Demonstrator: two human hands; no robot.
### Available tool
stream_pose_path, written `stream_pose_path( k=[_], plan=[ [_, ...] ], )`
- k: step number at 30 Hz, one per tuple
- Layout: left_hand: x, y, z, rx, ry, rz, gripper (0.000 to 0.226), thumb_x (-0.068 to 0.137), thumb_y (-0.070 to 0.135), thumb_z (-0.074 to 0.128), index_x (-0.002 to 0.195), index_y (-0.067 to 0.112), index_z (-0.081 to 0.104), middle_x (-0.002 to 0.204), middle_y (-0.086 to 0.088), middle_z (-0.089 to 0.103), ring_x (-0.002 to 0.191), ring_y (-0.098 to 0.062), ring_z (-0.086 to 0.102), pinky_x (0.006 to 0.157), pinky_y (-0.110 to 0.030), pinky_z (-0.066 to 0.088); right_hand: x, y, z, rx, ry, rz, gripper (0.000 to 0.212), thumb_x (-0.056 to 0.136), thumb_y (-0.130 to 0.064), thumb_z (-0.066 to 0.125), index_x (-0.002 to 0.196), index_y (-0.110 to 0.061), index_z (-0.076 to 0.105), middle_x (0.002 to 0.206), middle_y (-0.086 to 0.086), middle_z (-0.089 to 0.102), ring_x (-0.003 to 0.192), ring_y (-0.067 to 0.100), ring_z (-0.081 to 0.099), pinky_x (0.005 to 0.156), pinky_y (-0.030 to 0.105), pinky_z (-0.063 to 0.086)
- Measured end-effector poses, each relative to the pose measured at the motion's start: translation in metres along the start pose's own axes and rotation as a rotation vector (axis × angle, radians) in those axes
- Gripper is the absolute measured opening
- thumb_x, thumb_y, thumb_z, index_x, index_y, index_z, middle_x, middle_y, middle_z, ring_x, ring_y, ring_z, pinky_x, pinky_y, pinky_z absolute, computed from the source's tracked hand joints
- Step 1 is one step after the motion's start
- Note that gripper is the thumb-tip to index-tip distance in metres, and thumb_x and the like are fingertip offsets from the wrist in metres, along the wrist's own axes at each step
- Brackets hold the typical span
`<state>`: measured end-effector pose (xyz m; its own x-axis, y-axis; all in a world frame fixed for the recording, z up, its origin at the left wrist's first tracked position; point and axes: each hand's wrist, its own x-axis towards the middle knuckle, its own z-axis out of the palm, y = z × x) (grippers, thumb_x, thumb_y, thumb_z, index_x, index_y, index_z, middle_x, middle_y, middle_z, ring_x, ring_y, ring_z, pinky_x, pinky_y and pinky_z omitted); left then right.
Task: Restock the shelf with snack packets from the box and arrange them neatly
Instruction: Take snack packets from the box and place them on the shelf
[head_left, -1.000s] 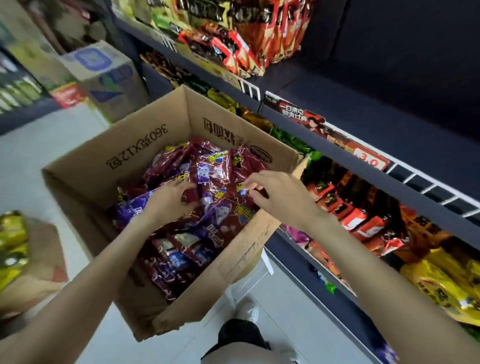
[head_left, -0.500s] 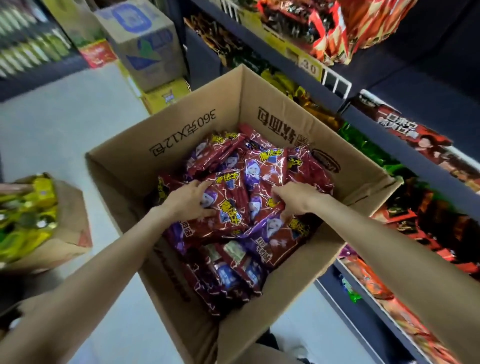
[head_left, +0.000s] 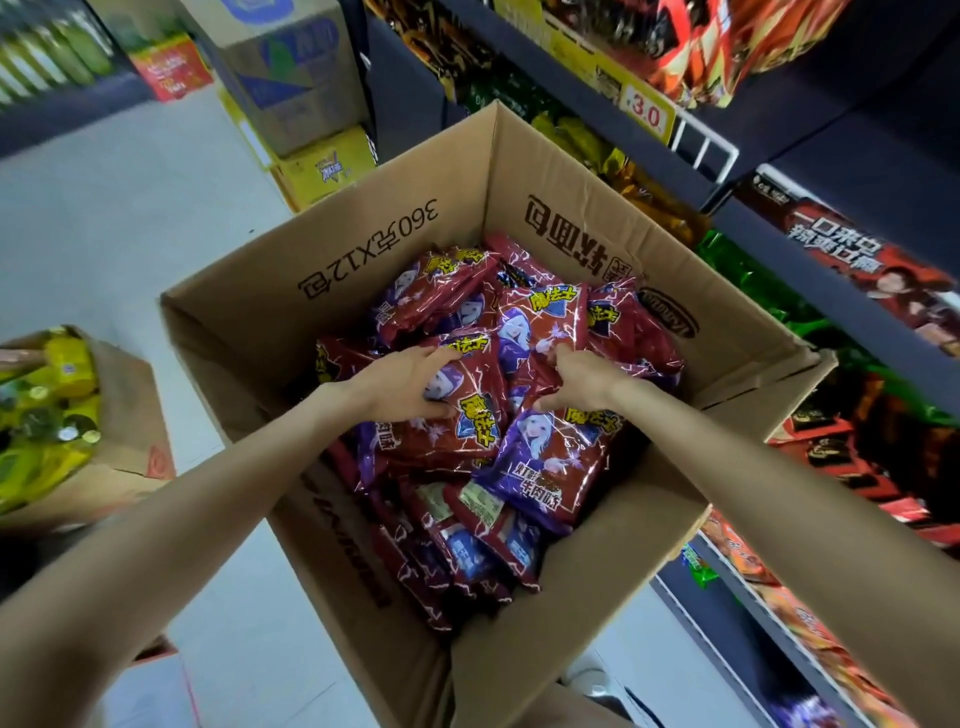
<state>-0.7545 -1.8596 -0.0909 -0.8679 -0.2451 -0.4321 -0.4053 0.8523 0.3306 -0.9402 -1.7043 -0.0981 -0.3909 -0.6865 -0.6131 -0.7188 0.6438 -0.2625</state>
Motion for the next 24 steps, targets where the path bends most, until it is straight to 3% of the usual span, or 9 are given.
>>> stream_pose_path(
  k=[2, 6, 10, 12, 17, 19, 21, 24],
  plan=[
    [0.003, 0.005, -0.003, -0.001, -0.066, -0.015, 0.086, 0.081, 0.044, 0.069, 0.146, 0.017, 0.019, 0.141, -0.009, 0.040, 0.120, -0.028, 0.048, 0.094, -0.034, 0.039, -0.001, -0.002, 0.000, 0.031, -0.018, 0.019, 0.091, 0.079, -0.047, 0.071, 0.142, 0.000, 0.025, 0.138, 0.014, 0.046, 0.125, 0.031, 0.046, 0.099, 0.040, 0.043],
    [0.004, 0.005, -0.008, -0.022, -0.131, -0.043, 0.094, 0.077, 0.039, 0.074, 0.147, 0.017, 0.015, 0.143, -0.010, 0.040, 0.123, -0.029, 0.048, 0.098, -0.037, 0.040, -0.004, 0.000, -0.002, 0.087, -0.106, 0.000, 0.070, 0.078, -0.045, 0.072, 0.127, -0.001, 0.048, 0.125, 0.010, 0.055, 0.117, 0.029, 0.052, 0.094, 0.037, 0.045],
    [0.003, 0.004, -0.011, -0.122, -0.117, -0.081, 0.086, 0.081, 0.043, 0.069, 0.147, 0.013, 0.023, 0.116, -0.004, 0.062, 0.108, -0.021, 0.056, 0.092, -0.027, 0.040, -0.013, 0.004, 0.002, 0.079, -0.190, -0.071, 0.103, 0.073, -0.031, 0.080, 0.149, -0.007, 0.014, 0.150, 0.012, 0.029, 0.136, 0.029, 0.032, 0.111, 0.038, 0.032],
    [0.003, 0.005, -0.014, -0.143, -0.096, -0.083, 0.080, 0.083, 0.045, 0.066, 0.145, 0.012, 0.028, 0.128, -0.006, 0.057, 0.118, -0.021, 0.051, 0.094, -0.026, 0.037, -0.017, 0.007, 0.002, 0.101, -0.193, -0.100, 0.107, 0.074, -0.026, 0.080, 0.150, -0.009, 0.007, 0.153, 0.011, 0.026, 0.138, 0.027, 0.030, 0.112, 0.036, 0.030],
    [-0.006, 0.003, -0.021, -0.127, -0.051, -0.060, 0.083, 0.081, 0.044, 0.069, 0.146, 0.011, 0.029, 0.144, -0.004, 0.042, 0.132, -0.019, 0.040, 0.105, -0.026, 0.032, -0.031, 0.010, -0.012, 0.098, -0.075, -0.133, 0.088, 0.071, -0.031, 0.081, 0.140, -0.019, 0.029, 0.136, 0.006, 0.049, 0.119, 0.025, 0.050, 0.096, 0.039, 0.044],
    [-0.013, -0.004, -0.022, -0.152, 0.001, -0.041, 0.083, 0.076, 0.048, 0.072, 0.142, 0.012, 0.037, 0.138, -0.002, 0.050, 0.126, -0.018, 0.047, 0.105, -0.032, 0.038, -0.040, 0.013, -0.022, 0.057, 0.018, -0.126, 0.085, 0.071, -0.039, 0.080, 0.139, -0.022, 0.031, 0.133, 0.003, 0.051, 0.115, 0.024, 0.052, 0.092, 0.041, 0.046],
    [-0.020, -0.008, -0.022, -0.188, 0.076, -0.006, 0.068, 0.072, 0.050, 0.074, 0.126, 0.016, 0.051, 0.121, 0.002, 0.059, 0.109, -0.014, 0.057, 0.095, -0.032, 0.047, -0.047, 0.016, -0.031, 0.023, 0.105, -0.112, 0.083, 0.071, -0.043, 0.078, 0.138, -0.023, 0.033, 0.129, 0.002, 0.053, 0.110, 0.023, 0.054, 0.088, 0.042, 0.048],
    [-0.028, -0.004, -0.018, -0.188, 0.118, 0.038, 0.048, 0.073, 0.049, 0.072, 0.109, 0.021, 0.057, 0.109, 0.007, 0.052, 0.095, -0.008, 0.055, 0.087, -0.030, 0.049, -0.051, 0.017, -0.037, -0.052, 0.171, -0.100, 0.076, 0.073, -0.047, 0.076, 0.136, -0.022, 0.039, 0.123, 0.002, 0.053, 0.111, 0.022, 0.051, 0.087, 0.039, 0.047]
  ],
)
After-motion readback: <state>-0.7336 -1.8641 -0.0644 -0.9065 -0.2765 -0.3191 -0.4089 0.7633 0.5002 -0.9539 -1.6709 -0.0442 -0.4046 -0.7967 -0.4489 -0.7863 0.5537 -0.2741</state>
